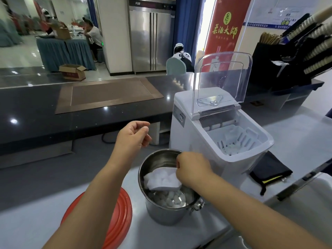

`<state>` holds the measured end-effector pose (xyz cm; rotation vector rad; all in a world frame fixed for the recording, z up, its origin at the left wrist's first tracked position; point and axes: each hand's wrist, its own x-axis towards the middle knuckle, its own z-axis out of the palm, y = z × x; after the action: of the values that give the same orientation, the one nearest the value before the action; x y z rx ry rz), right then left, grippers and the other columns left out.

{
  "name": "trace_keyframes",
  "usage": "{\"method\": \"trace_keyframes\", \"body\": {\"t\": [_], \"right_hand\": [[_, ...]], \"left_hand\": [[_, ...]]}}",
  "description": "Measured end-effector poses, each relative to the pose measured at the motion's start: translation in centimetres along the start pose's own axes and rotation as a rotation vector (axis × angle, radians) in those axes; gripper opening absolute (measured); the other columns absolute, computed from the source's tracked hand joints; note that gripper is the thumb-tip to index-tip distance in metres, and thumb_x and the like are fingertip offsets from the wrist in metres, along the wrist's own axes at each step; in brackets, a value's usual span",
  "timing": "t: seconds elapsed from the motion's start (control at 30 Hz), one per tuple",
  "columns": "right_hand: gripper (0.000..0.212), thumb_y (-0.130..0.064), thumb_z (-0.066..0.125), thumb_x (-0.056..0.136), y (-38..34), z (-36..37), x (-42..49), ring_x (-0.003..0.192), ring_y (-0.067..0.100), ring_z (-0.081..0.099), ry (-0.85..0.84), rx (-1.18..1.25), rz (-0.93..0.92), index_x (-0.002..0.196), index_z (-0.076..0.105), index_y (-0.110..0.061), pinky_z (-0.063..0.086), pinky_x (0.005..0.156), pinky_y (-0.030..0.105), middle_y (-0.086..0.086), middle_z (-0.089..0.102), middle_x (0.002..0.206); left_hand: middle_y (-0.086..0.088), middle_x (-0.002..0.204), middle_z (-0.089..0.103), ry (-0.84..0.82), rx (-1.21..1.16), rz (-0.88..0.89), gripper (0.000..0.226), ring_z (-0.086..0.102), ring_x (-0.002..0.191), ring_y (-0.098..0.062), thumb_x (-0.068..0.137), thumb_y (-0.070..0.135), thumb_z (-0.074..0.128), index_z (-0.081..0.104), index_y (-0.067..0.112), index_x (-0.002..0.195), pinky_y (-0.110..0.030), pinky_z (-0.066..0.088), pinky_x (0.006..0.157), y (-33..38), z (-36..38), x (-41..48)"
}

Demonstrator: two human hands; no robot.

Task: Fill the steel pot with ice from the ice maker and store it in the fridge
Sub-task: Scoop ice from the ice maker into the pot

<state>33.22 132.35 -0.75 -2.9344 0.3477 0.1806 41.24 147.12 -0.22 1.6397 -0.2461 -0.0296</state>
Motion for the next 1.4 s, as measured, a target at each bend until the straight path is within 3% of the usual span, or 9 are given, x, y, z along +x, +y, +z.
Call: {"method": "trace_keyframes", "body": {"t": [0.13,0.23,0.47,0.57,0.67,0.93,1.1,1.23,1.4], "right_hand": [[0.01,-0.001,0.05,0.08,-1.3,1.0,0.4,0.072,0.026,0.047,-0.029,-0.067,-0.059,0.077,0.055,-0.009,0.039,0.064,0.029,0.008,0.053,0.075],[0.024,-0.002,0.052,0.082,-1.9,1.2,0.7,0.068,0.025,0.046,-0.017,-0.137,-0.106,0.063,0.041,-0.011,0.037,0.063,0.029,0.003,0.041,0.063],[0.018,0.002,0.052,0.083,-1.4,0.3,0.9,0.095,0.03,0.062,0.034,-0.268,-0.204,0.089,0.06,-0.013,0.033,0.066,0.029,0.009,0.062,0.094],[0.017,0.001,0.053,0.083,-0.9,-0.2,0.9,0.092,0.03,0.062,0.055,-0.263,-0.208,0.084,0.057,-0.015,0.033,0.065,0.03,0.009,0.062,0.092],[0.018,-0.002,0.054,0.084,-0.2,-0.8,1.1,0.086,0.029,0.059,0.088,-0.24,-0.206,0.095,0.063,-0.014,0.034,0.065,0.029,0.007,0.064,0.096],[0.01,-0.026,0.059,0.085,2.8,-5.4,0.2,0.087,0.019,0.06,0.201,-0.023,-0.189,0.089,0.069,-0.028,0.039,0.064,0.026,-0.005,0.066,0.09],[0.005,-0.03,0.064,0.081,5.2,-9.1,0.3,0.078,0.011,0.06,0.246,0.071,-0.111,0.08,0.068,-0.031,0.045,0.063,0.025,-0.011,0.067,0.084],[0.006,-0.028,0.065,0.08,8.5,-11.2,1.3,0.057,0.004,0.059,0.297,0.129,-0.028,0.074,0.067,-0.028,0.051,0.058,0.025,-0.011,0.068,0.069],[0.008,-0.029,0.068,0.08,12.8,-12.4,2.8,0.063,0.008,0.063,0.351,0.157,0.051,0.072,0.068,-0.028,0.05,0.058,0.026,-0.011,0.067,0.069]], "left_hand": [[-0.001,0.067,0.064,0.005,-0.006,0.005,0.016,0.057,0.061,-0.008,0.096,0.014,0.049,0.063,0.021,0.099,-0.018,0.046,0.058,-0.1,-0.2,0.1],[-0.001,0.067,0.064,0.016,-0.013,0.005,0.016,0.057,0.06,-0.008,0.096,0.013,0.049,0.064,0.02,0.098,-0.018,0.045,0.057,-0.1,-0.4,0.1],[-0.004,0.07,0.064,0.039,-0.013,-0.006,0.017,0.056,0.06,-0.009,0.096,0.011,0.048,0.064,0.018,0.098,-0.014,0.046,0.054,0.0,0.0,0.1],[-0.004,0.07,0.064,0.032,0.001,-0.012,0.017,0.057,0.061,-0.009,0.096,0.012,0.048,0.064,0.018,0.099,-0.016,0.045,0.056,-0.1,0.5,0.3],[-0.005,0.071,0.063,0.025,0.002,-0.012,0.017,0.056,0.061,-0.009,0.096,0.012,0.048,0.064,0.018,0.097,-0.017,0.044,0.056,-0.1,1.1,0.5],[-0.007,0.073,0.064,0.043,-0.023,0.018,0.017,0.057,0.061,-0.007,0.096,0.012,0.048,0.065,0.016,0.099,-0.012,0.048,0.054,1.0,3.0,1.2],[-0.006,0.071,0.064,0.04,-0.027,-0.007,0.016,0.057,0.061,-0.01,0.095,0.012,0.05,0.066,0.018,0.095,-0.017,0.048,0.054,0.9,5.0,2.1],[-0.006,0.07,0.064,0.029,-0.046,-0.007,0.014,0.057,0.06,-0.011,0.094,0.011,0.053,0.064,0.018,0.097,-0.018,0.046,0.053,0.7,6.5,2.6],[-0.004,0.073,0.063,0.004,-0.075,-0.007,0.015,0.056,0.059,-0.009,0.092,0.006,0.056,0.061,0.014,0.104,-0.013,0.045,0.051,0.7,8.3,3.0]]}}
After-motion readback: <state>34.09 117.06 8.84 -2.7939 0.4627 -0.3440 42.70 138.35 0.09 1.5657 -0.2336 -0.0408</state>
